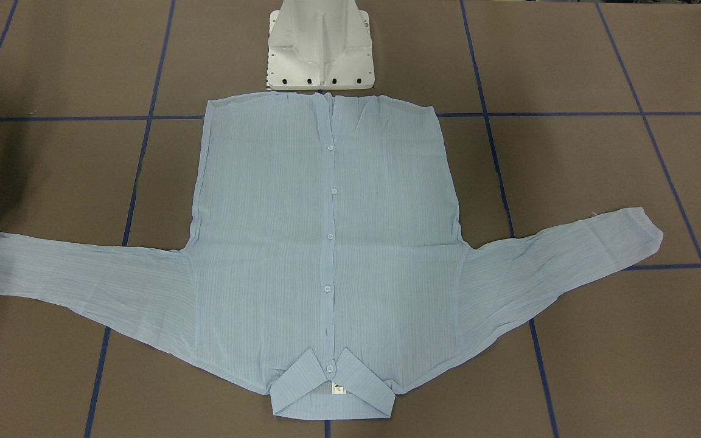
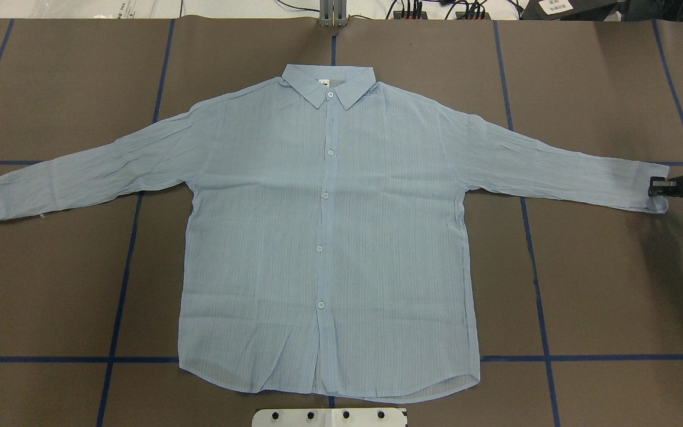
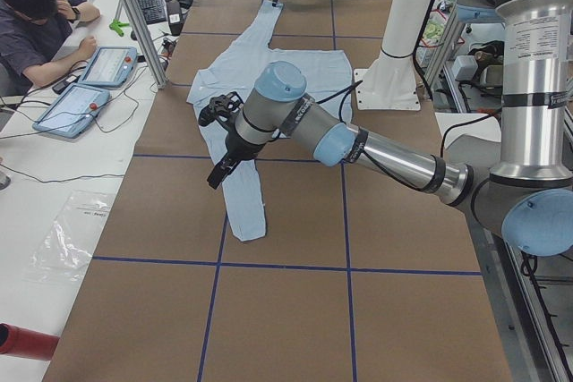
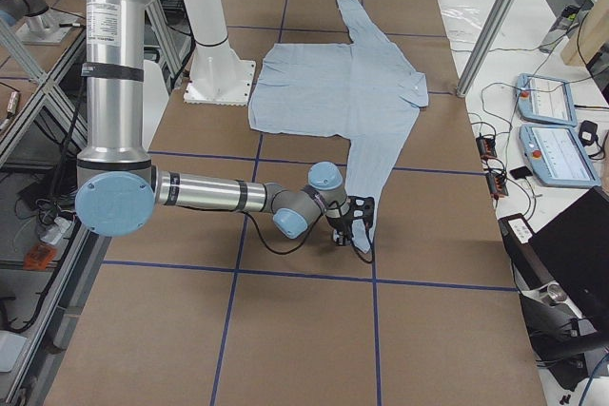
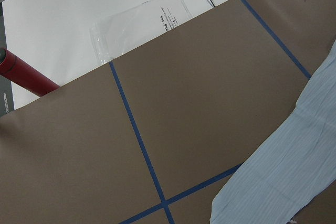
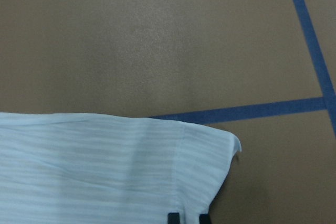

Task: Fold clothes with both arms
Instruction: 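Reach the right gripper to the sleeve cuff nearest it and grasp, then carry the cuff with the right gripper across the shirt toward the collar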

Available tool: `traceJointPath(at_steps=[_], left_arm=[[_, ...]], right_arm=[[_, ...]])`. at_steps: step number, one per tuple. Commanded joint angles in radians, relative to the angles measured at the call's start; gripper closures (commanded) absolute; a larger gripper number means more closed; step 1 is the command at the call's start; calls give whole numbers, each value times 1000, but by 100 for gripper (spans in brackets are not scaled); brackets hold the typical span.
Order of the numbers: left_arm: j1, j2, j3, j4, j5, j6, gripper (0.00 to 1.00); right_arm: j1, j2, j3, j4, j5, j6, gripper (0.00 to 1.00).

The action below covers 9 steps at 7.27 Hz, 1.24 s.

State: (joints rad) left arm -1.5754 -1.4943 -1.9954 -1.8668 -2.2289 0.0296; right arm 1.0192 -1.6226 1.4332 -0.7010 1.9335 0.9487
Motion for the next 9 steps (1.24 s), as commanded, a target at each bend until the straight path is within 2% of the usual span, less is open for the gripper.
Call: traceJointPath(at_steps=[1, 3, 5, 6, 8, 9], left_arm=[[0, -1, 1, 0, 0, 1, 0], [0, 0, 3, 0, 0, 0, 0], [0, 0, 6, 0, 0, 0, 0], [0, 0, 6, 0, 0, 0, 0], [0, -1, 7, 0, 0, 0, 0], [0, 0, 9, 0, 0, 0, 0]], right_arm=[[2, 1, 86, 11, 5, 18, 100], [2, 59, 217, 2, -2, 19, 100], [-8, 279, 222, -8, -14, 25, 100], [-34, 393, 226, -97, -28, 103, 100], [-199, 574, 231, -326, -266, 143, 100], [-261, 655, 222, -419, -350, 200, 100]])
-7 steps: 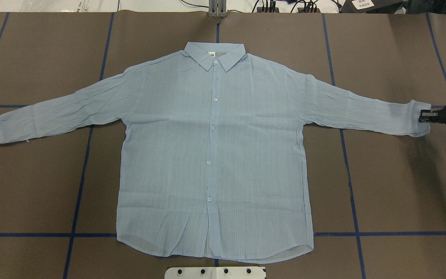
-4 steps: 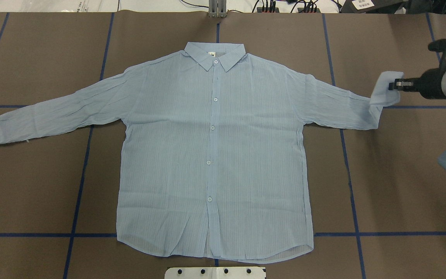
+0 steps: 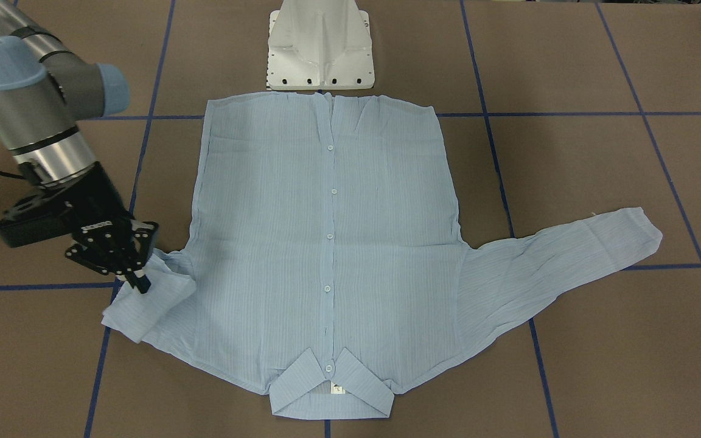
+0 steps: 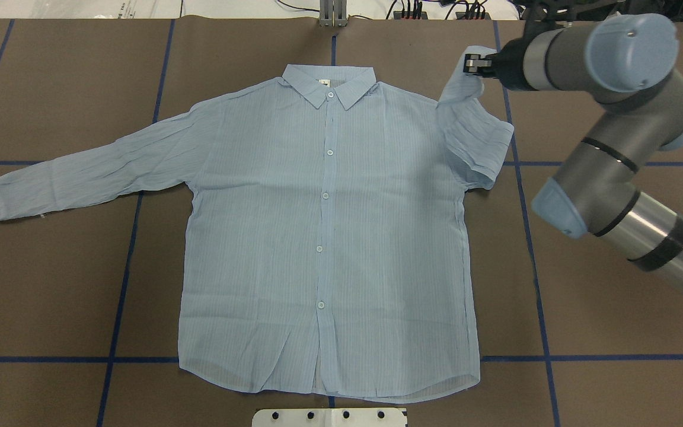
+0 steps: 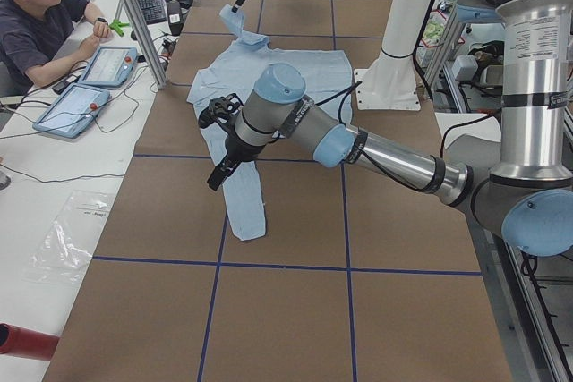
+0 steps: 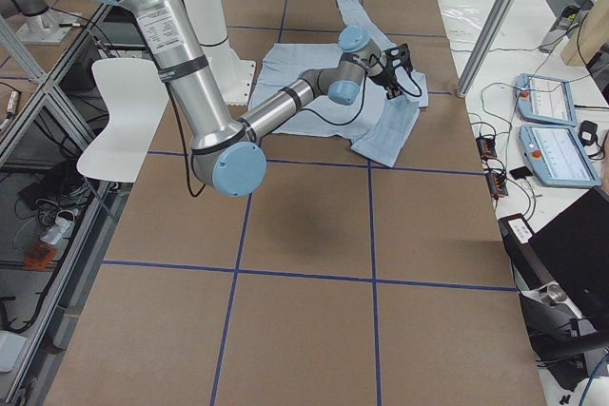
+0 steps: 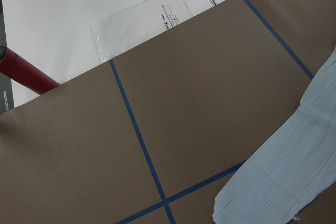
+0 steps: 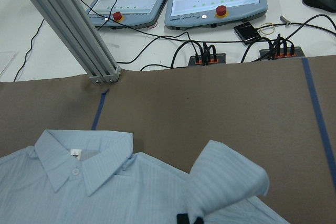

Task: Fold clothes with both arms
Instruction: 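Carry the cuff with the right gripper across the shirt toward the collar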

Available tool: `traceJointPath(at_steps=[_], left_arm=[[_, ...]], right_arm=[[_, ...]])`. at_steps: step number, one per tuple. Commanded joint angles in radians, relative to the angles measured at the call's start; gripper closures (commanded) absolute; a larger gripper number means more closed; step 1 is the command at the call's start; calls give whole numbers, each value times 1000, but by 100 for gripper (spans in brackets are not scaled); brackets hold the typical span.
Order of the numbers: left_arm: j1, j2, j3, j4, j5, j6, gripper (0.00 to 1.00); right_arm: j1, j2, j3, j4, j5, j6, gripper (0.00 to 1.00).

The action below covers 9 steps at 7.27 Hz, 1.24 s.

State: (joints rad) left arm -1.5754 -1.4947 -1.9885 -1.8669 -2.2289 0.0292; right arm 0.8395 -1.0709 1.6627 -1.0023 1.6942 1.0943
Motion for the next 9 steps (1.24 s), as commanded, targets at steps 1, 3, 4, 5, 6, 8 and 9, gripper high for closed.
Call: traceJointPath(at_steps=[1, 3, 4, 5, 6, 8, 9], left_arm=[[0, -1, 2, 0, 0, 0, 0], [0, -1, 5, 0, 0, 0, 0], [0, -1, 3, 0, 0, 0, 0], [0, 1, 5, 0, 0, 0, 0], [0, -1, 5, 0, 0, 0, 0], [0, 1, 5, 0, 0, -2, 0], [0, 1, 7, 0, 0, -3, 0]], right_arm=[[-156, 171, -29, -162, -207, 105, 100], [-276, 298, -171, -162, -351, 175, 100], [-322, 381, -269, -162, -413, 205, 100], [-359, 434, -324, -162, -450, 223, 100], [-385, 462, -357, -161, -450, 249, 100], [-395, 497, -394, -162, -421, 325, 0], [-381, 500, -390, -253, -360, 323, 0]])
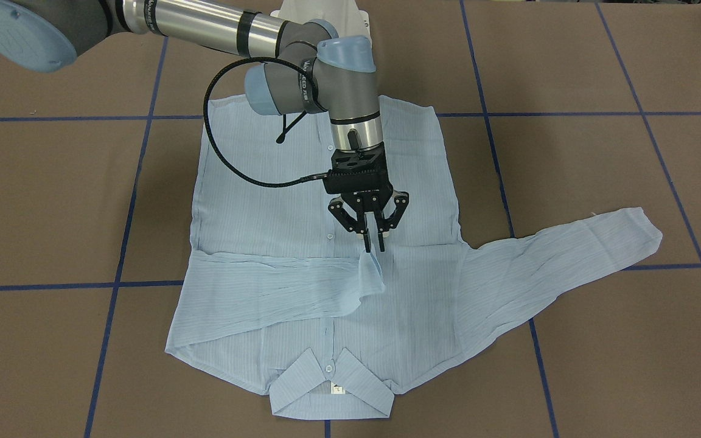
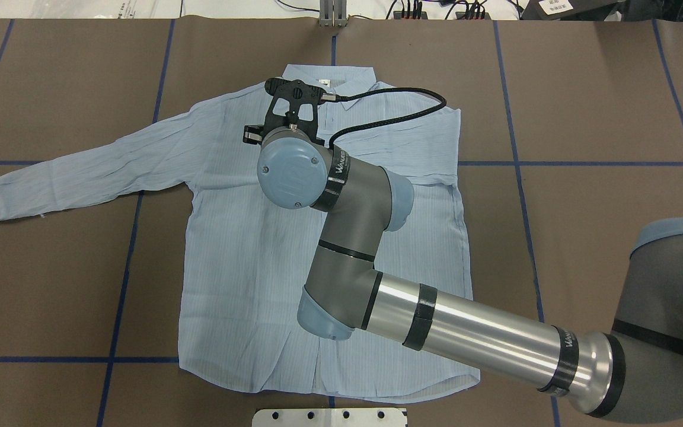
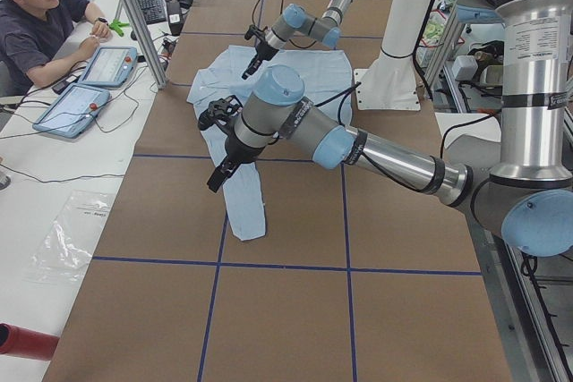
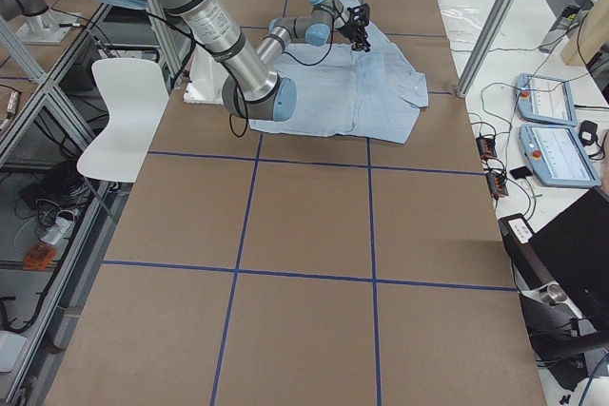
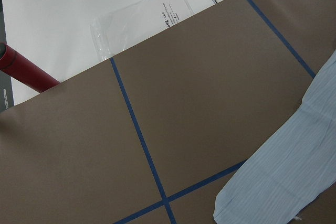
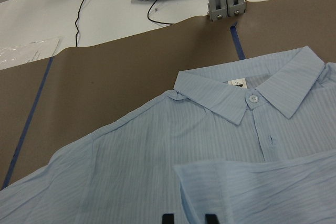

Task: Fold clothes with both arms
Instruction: 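Carry the cuff with the right gripper across the shirt toward the collar, then release the sleeve on the shirt body and lift the right gripper away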

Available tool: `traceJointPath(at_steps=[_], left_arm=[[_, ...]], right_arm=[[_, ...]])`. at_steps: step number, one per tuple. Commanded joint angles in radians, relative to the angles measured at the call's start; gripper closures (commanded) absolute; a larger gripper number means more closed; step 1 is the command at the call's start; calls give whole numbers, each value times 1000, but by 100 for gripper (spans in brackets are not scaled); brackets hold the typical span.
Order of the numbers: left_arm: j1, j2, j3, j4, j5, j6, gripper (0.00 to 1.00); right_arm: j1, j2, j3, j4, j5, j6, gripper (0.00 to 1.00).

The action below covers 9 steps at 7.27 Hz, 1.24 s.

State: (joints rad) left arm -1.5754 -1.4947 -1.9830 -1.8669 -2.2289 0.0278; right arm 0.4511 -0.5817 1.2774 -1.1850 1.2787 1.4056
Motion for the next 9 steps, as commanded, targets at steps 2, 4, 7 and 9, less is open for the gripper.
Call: traceJointPath(at_steps=[2, 4, 7, 9], left_arm=[[2, -6, 10, -9, -11, -8, 0], [6, -6, 65, -159, -80, -58, 0], [144, 5, 252, -422, -72, -177, 0], [248, 31, 367, -727, -33, -494, 0]], right_arm=[[117, 48, 5, -342, 176, -14, 0], [301, -16, 69, -344, 426, -222, 0], [623, -361, 359, -346, 799, -660, 0], [733, -553, 442, -337, 876, -865, 0]])
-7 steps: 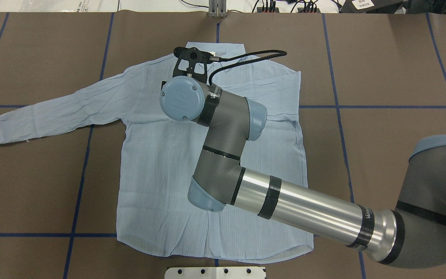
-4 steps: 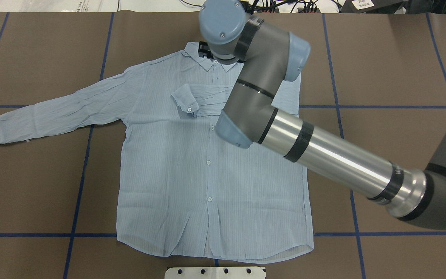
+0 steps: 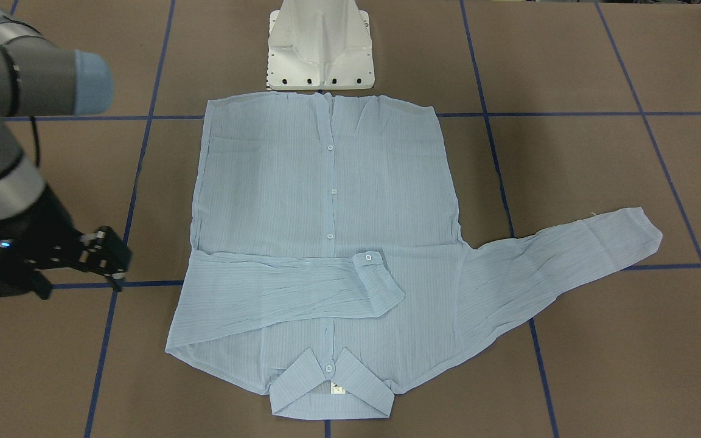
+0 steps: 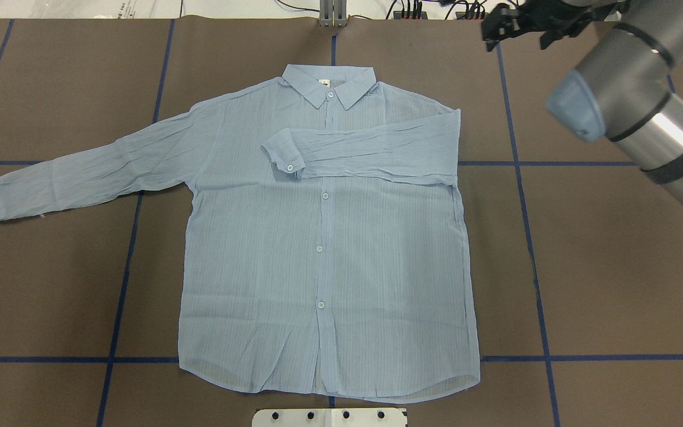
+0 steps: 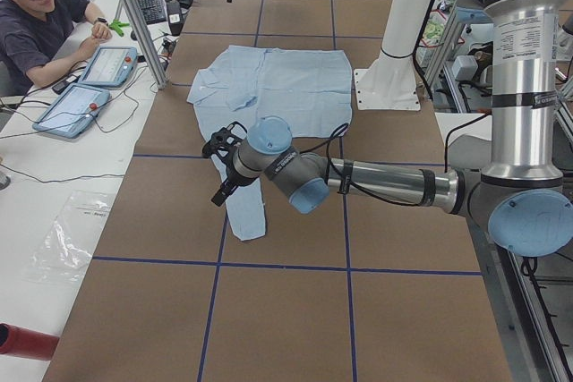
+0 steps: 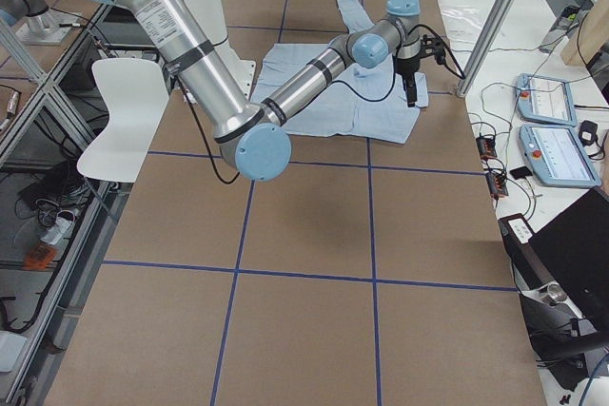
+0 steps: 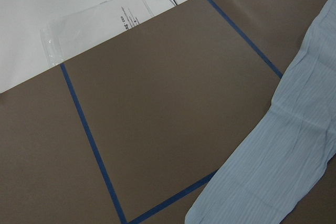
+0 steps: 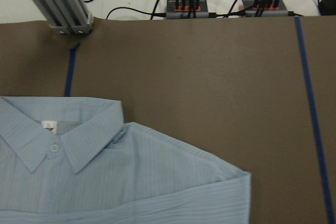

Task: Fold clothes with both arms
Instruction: 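Release the sleeve on the shirt body and lift the right gripper away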

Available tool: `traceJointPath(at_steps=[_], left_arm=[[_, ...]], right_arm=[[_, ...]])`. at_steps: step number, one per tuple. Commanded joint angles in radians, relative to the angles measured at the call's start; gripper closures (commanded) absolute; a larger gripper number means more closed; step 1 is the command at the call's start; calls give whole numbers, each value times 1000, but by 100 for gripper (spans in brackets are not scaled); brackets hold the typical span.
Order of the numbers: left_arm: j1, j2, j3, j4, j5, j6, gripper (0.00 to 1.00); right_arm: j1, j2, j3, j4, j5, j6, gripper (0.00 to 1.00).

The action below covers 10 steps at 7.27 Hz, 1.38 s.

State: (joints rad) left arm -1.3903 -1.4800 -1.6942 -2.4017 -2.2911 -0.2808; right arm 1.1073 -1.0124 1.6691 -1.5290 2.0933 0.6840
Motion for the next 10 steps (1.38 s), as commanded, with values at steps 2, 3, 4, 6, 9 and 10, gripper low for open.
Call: traceJointPath(at_steps=[2, 3, 4, 6, 9, 10], left_arm=[[158, 58, 206, -463, 178, -427, 4], [198, 58, 247, -493, 194, -490, 16], [274, 58, 251, -497, 231, -532, 18], [399, 56, 275, -514, 338, -563, 18], [435, 47, 324, -516, 357, -557, 18], [441, 47, 327, -516, 361, -555, 18]], right_arm=[[126, -219, 118, 7, 112, -213, 0], [126, -232, 132, 7, 111, -212, 0], [125, -236, 133, 7, 108, -210, 0], [126, -236, 133, 7, 108, -208, 0], [125, -238, 135, 7, 109, -199, 0], [125, -238, 135, 7, 108, -199, 0]])
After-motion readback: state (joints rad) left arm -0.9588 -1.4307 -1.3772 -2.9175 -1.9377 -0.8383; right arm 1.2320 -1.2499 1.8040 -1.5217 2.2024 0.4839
